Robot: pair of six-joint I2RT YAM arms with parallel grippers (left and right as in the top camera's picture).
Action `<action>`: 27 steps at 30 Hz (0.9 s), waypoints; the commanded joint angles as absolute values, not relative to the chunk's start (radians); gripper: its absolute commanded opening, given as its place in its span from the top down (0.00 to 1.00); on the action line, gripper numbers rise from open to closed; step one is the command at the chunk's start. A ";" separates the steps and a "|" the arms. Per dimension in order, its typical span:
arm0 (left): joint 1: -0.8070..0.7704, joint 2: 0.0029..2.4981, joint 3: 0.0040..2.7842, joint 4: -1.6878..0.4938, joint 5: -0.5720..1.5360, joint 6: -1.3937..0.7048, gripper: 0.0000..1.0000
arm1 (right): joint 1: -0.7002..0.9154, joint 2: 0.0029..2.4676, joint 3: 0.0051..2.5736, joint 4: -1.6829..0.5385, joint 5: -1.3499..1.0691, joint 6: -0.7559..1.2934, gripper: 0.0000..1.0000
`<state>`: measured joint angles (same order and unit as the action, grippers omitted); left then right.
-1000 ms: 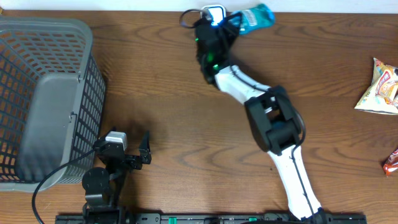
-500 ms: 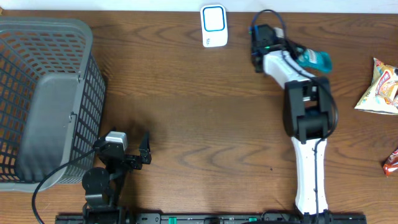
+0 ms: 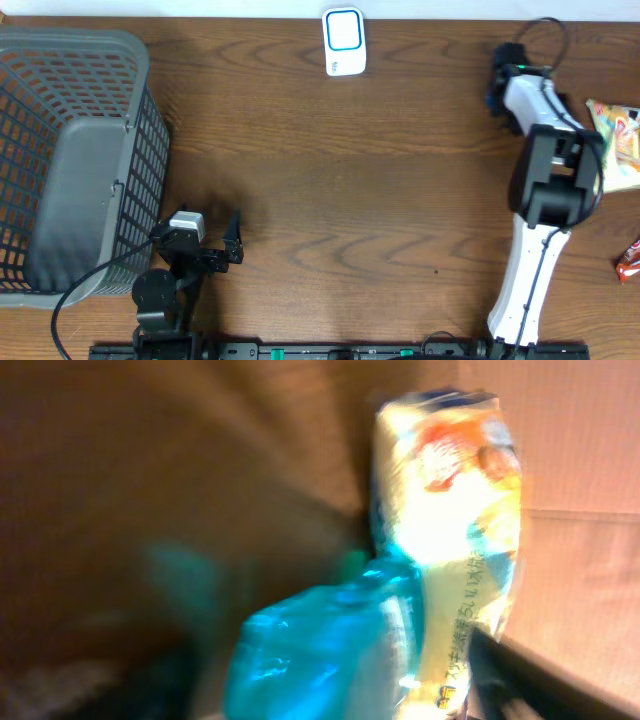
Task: Scan the item barcode
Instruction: 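Carry the bottle to the right edge and release it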
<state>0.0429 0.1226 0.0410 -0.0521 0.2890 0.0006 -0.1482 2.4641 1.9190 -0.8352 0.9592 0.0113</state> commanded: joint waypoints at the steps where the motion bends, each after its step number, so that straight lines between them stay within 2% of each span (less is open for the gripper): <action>1: 0.043 0.122 0.014 -0.065 0.295 0.007 0.02 | -0.187 2.440 1.911 -0.854 0.675 0.089 0.01; 8: 0.043 0.122 0.014 -0.065 0.295 0.007 0.02 | -0.176 2.246 1.911 -0.864 0.398 0.114 0.01; 13: 0.043 0.122 0.014 -0.065 0.295 0.007 0.02 | -0.159 2.028 1.911 -0.928 0.249 0.284 0.01; 16: 0.043 0.122 0.014 -0.065 0.295 0.007 0.02 | -0.145 1.884 1.911 -0.967 0.121 0.318 0.01; 27: 0.043 0.122 0.014 -0.065 0.295 0.007 0.02 | -0.116 1.425 1.911 -1.195 0.072 0.318 0.01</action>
<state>0.0429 0.1226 0.0410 -0.0517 0.2886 0.0006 -0.1204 1.5414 1.9045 -1.1534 0.0948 0.2974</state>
